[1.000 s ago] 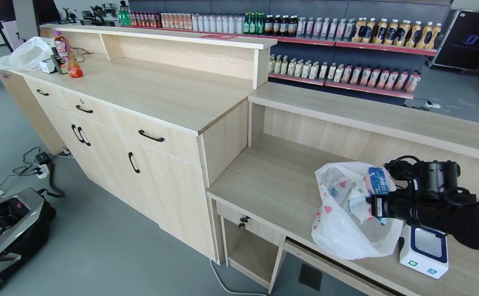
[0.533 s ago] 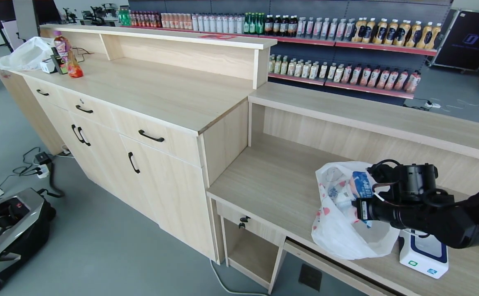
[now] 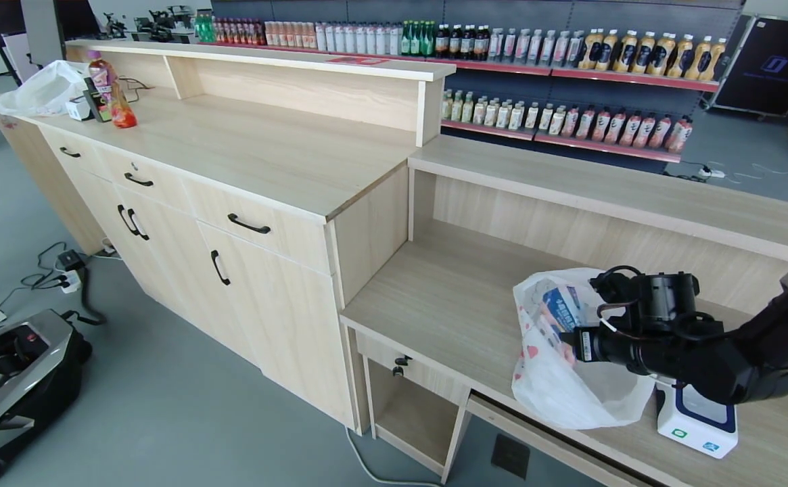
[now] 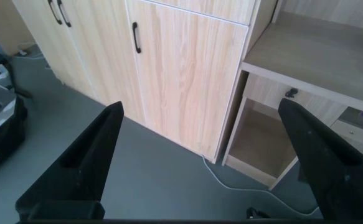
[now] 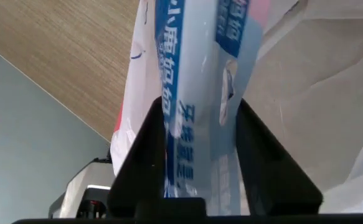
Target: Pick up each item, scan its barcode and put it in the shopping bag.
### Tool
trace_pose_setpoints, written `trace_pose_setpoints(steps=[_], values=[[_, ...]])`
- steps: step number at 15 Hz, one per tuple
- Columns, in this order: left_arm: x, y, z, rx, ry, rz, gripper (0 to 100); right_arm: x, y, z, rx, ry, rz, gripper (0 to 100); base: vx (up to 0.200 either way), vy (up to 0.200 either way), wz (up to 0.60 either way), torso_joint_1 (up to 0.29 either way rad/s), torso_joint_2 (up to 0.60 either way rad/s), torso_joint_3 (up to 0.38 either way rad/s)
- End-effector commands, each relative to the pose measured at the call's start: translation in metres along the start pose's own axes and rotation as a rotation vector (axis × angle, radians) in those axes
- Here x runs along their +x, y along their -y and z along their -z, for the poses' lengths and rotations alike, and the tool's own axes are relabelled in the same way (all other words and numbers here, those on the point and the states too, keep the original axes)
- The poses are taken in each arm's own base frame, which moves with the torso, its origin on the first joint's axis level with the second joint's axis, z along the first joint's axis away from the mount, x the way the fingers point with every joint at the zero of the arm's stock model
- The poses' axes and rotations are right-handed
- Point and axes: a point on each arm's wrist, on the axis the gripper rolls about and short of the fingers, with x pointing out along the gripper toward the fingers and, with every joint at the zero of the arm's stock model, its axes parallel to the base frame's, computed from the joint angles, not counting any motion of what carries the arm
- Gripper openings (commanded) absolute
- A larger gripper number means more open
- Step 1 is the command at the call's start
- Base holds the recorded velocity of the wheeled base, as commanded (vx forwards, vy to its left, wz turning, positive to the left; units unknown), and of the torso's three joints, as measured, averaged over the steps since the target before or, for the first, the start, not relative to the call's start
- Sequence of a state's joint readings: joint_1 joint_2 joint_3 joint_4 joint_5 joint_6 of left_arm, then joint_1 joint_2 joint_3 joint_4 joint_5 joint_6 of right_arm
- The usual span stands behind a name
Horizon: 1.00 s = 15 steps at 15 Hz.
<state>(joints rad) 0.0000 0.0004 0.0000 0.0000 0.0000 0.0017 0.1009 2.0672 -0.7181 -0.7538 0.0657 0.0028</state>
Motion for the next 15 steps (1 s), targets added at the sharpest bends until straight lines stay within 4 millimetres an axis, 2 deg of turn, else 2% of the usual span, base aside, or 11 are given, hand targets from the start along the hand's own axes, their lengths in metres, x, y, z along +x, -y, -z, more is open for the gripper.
trace_pose_setpoints(steps=[1,3,5,7,8,9,10,12,13,15], values=[[0.000,0.000,0.000,0.000,0.000,0.000,100,0.003,0.001,0.003,0.006,-0.004,0.002,100,0.000,0.000,0.00,0.000,0.00,0.000],[0.000,0.000,0.000,0.000,0.000,0.000,100,0.001,0.001,-0.007,0.005,0.040,0.002,100,0.000,0.000,0.00,0.000,0.00,0.000],[0.000,0.000,0.000,0.000,0.000,0.000,100,-0.012,0.002,-0.030,-0.005,0.129,0.007,100,0.000,0.000,0.00,0.000,0.00,0.000],[0.000,0.000,0.000,0.000,0.000,0.000,100,-0.046,0.007,-0.058,-0.064,0.246,0.040,100,0.000,0.000,0.00,0.000,0.00,0.000],[0.000,0.000,0.000,0.000,0.000,0.000,100,-0.074,0.016,-0.066,-0.112,0.302,0.085,100,0.000,0.000,0.00,0.000,0.00,0.000],[0.000,0.000,0.000,0.000,0.000,0.000,100,-0.104,0.028,-0.064,-0.159,0.334,0.146,100,0.000,0.000,0.00,0.000,0.00,0.000],[0.000,0.000,0.000,0.000,0.000,0.000,100,-0.124,0.036,-0.060,-0.205,0.349,0.197,100,0.000,0.000,0.00,0.000,0.00,0.000],[0.000,0.000,0.000,0.000,0.000,0.000,100,-0.174,0.078,-0.040,-0.273,0.299,0.425,100,0.000,0.000,0.00,0.000,0.00,0.000],[0.000,0.000,0.000,0.000,0.000,0.000,100,-0.201,0.096,-0.030,-0.240,0.246,0.526,100,0.000,0.000,-0.60,0.012,0.00,0.002],[0.000,0.000,0.000,0.000,0.000,0.000,100,-0.238,0.126,-0.009,-0.187,0.117,0.710,100,0.000,0.000,-0.60,-0.007,0.00,0.005]])
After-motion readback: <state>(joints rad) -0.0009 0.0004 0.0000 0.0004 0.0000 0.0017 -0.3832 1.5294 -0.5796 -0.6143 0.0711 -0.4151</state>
